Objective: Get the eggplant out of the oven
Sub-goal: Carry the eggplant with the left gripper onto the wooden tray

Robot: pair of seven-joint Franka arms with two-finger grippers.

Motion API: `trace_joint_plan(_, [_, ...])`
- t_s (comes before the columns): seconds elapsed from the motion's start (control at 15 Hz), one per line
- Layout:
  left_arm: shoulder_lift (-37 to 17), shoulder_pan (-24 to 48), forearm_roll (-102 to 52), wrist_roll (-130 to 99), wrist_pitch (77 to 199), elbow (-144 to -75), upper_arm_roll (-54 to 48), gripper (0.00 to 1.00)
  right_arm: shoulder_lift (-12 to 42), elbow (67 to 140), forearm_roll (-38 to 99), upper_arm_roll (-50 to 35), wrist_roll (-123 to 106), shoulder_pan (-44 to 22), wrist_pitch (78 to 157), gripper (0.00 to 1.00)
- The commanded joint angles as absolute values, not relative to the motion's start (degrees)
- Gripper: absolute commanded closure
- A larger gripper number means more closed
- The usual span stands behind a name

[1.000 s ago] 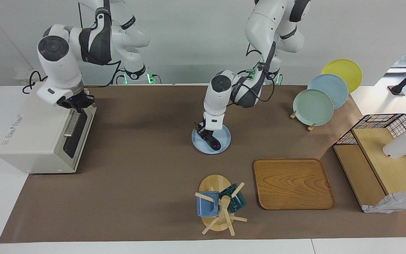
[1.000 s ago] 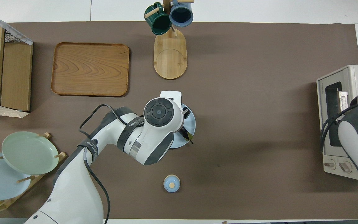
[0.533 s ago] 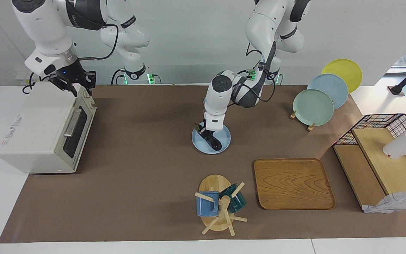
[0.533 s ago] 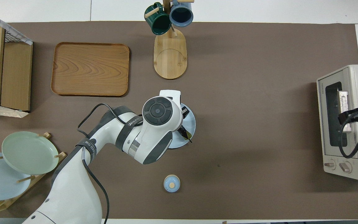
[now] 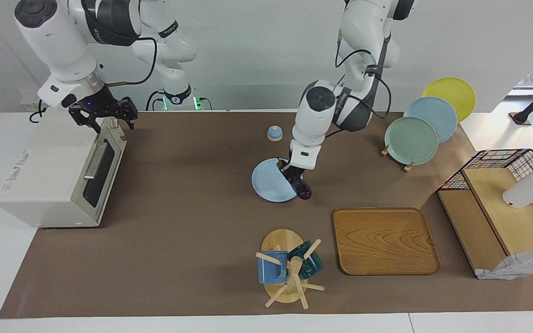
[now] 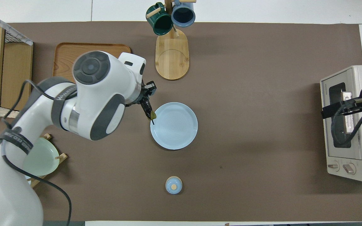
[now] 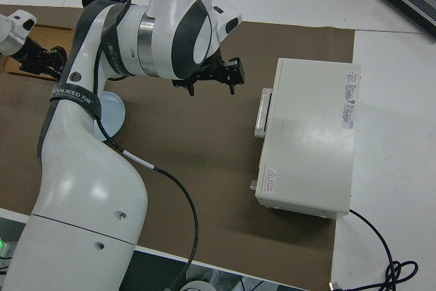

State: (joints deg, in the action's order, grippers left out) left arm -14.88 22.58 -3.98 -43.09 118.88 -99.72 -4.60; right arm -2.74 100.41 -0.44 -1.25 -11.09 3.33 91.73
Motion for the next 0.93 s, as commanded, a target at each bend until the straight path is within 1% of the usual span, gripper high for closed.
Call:
trace_joint_plan(0.0, [-17.75, 15.50, -3.34, -29.68, 117.42, -95.90, -5.19, 1.00, 1.66, 92.83, -1.58, -1.06, -10.02, 2.72, 88.16, 0.00])
trace_joint_plan(0.13, [-18.72, 11.27, -3.25, -22.27, 117.42, -94.49, -5.19, 1.00, 1.50, 92.99, -2.55, -0.79, -10.02, 2.64, 87.89, 0.00])
trace_joint_plan(0.27, [-21.08, 7.84, -1.94, -16.29, 117.42, -92.65, -5.19, 1.00, 1.32, 93.16, -2.55, 0.87, -10.02, 0.45, 87.10, 0.00])
trace_joint_plan(0.4, [-26.78, 4.85, 0.87, -11.80, 116.72, -86.69, -5.19, 1.00, 1.49, 93.16, -2.46, 1.14, -9.93, 0.17, 87.18, 0.00])
trace_joint_plan(0.53, [-31.97, 4.22, 2.11, -8.10, 117.15, -82.72, -5.19, 1.00, 1.84, 92.64, -2.90, 1.14, -9.93, 0.18, 87.54, 0.00])
trace_joint_plan(0.67, [-34.45, 4.22, 2.54, -7.03, 120.65, -82.53, -5.19, 1.00, 2.20, 91.32, -3.34, 1.06, -9.93, 0.26, 86.84, 0.00])
trace_joint_plan(0.73, [-34.45, 4.31, 2.46, -6.94, 122.85, -83.57, -5.19, 1.00, 2.02, 91.41, -3.25, 1.05, -9.76, 0.44, 86.57, 0.00])
trace_joint_plan(0.87, [-34.28, 4.39, 2.72, -6.94, 123.31, -84.90, -5.10, 1.00, 1.85, 91.41, -2.99, 0.88, -8.71, 0.53, 86.13, 0.00])
